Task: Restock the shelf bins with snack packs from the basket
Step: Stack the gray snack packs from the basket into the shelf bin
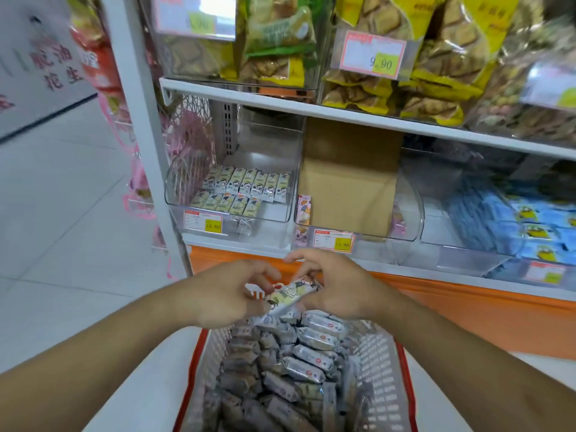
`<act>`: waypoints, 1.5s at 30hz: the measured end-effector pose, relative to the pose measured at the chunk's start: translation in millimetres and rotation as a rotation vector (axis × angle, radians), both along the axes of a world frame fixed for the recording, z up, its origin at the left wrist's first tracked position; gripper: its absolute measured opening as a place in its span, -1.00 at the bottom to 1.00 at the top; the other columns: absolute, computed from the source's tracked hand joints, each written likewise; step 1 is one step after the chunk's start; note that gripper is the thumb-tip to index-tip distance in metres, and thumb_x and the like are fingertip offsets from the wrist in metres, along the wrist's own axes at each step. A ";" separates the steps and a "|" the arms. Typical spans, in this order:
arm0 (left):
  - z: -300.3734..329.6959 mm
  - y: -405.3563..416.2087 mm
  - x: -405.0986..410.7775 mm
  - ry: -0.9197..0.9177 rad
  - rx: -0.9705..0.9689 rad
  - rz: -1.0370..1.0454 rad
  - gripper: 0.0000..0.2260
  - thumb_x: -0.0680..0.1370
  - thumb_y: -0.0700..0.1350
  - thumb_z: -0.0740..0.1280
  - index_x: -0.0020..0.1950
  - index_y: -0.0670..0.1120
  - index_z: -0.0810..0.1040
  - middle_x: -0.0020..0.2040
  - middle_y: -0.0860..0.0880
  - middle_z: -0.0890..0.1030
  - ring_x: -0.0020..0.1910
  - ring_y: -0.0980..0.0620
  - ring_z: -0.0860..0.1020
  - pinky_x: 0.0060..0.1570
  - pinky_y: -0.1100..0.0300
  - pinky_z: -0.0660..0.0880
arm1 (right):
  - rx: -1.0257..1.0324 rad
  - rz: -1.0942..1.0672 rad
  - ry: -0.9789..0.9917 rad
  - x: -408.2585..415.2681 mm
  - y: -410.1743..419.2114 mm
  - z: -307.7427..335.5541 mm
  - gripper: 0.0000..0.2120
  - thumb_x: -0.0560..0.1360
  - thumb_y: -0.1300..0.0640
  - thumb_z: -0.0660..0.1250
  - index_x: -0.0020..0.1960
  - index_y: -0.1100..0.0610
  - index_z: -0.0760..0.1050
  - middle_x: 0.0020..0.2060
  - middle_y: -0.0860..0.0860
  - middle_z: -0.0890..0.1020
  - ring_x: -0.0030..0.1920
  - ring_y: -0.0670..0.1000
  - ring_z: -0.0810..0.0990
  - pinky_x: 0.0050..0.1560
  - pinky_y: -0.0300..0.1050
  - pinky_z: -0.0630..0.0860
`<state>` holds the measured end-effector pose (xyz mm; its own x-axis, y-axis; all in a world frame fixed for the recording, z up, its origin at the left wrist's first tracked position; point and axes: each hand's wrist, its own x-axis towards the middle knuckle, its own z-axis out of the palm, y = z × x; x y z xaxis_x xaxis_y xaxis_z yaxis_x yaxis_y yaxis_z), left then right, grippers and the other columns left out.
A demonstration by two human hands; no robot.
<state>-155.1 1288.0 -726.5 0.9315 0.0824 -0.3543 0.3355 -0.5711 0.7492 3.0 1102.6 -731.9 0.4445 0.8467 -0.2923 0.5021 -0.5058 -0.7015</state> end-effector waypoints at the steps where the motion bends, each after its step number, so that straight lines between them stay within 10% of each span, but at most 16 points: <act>1: 11.0 -1.7 -1.6 -0.021 -0.061 -0.008 -0.58 0.58 -0.07 0.48 0.38 0.19 0.48 0.13 0.15 0.61 -0.02 0.14 0.66 0.13 0.00 0.62 | 0.034 0.010 0.016 1.8 1.1 12.0 -0.29 0.38 0.20 0.67 0.38 -0.23 0.46 0.07 -0.18 0.67 0.16 -0.08 0.61 0.17 -0.12 0.52; 11: 34.4 -9.9 -0.3 -0.366 -0.248 0.256 -0.30 0.49 -0.13 0.57 0.45 0.41 0.38 -0.01 0.06 0.57 -0.15 0.01 0.67 0.00 0.03 0.60 | 0.377 -0.329 0.674 -6.9 10.6 44.2 -0.70 0.61 0.28 0.42 0.30 0.29 0.48 0.10 0.33 0.69 -0.03 0.25 0.74 0.08 0.17 0.69; 24: 50.0 35.5 33.0 -0.277 0.098 0.186 -0.13 0.34 -0.04 0.68 0.47 0.46 0.31 -0.02 0.27 0.56 -0.20 0.16 0.69 0.00 0.08 0.66 | 0.351 -0.370 0.482 9.8 61.5 44.8 -0.79 0.64 0.17 0.41 0.26 0.19 0.57 -0.01 0.12 0.74 -0.12 0.05 0.71 -0.09 0.04 0.66; 27: 55.6 54.7 48.7 -0.299 0.168 0.253 -0.17 0.31 0.04 0.69 0.45 0.41 0.36 0.02 0.18 0.60 -0.19 0.19 0.69 -0.03 0.11 0.66 | 0.306 -0.330 0.043 27.0 65.7 51.2 -0.62 0.65 0.07 0.37 0.46 -0.02 0.46 0.24 -0.13 0.63 0.14 -0.12 0.65 0.18 -0.05 0.64; 31: 55.9 96.3 85.2 -0.330 0.369 0.234 -0.13 0.27 0.23 0.65 0.51 0.36 0.32 0.22 0.18 0.53 0.03 0.21 0.61 0.05 0.19 0.57 | 0.272 -0.145 -0.474 50.5 68.4 56.9 -0.39 0.66 0.21 0.25 0.66 -0.06 0.21 0.57 -0.18 0.31 0.49 -0.28 0.18 0.33 -0.63 -0.04; 36: 28.6 123.9 139.1 -0.193 0.510 0.065 -0.09 0.27 0.30 0.62 0.56 0.26 0.33 0.48 0.00 0.28 0.49 -0.11 0.26 0.48 -0.06 0.29 | 0.175 -0.068 -0.412 61.1 68.5 43.5 -0.33 0.71 0.19 0.19 0.71 -0.14 0.00 0.66 -0.23 0.11 0.44 -0.45 -0.05 0.25 -0.70 -0.22; 45: -9.7 125.8 166.4 0.017 0.689 -0.029 -0.18 0.30 0.38 0.55 0.51 0.33 0.36 0.54 0.11 0.10 0.50 -0.15 0.12 0.50 -0.15 0.21 | 0.220 -0.082 -0.369 65.4 67.3 34.1 -0.30 0.68 0.12 0.26 0.70 -0.15 0.02 0.64 -0.28 0.13 0.38 -0.58 -0.08 0.29 -0.68 -0.19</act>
<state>11.3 1413.8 -736.2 0.9314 0.2693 -0.2448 0.3215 -0.9241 0.2066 68.3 1169.9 -697.8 0.5540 0.8285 0.0819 0.7036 -0.4135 -0.5779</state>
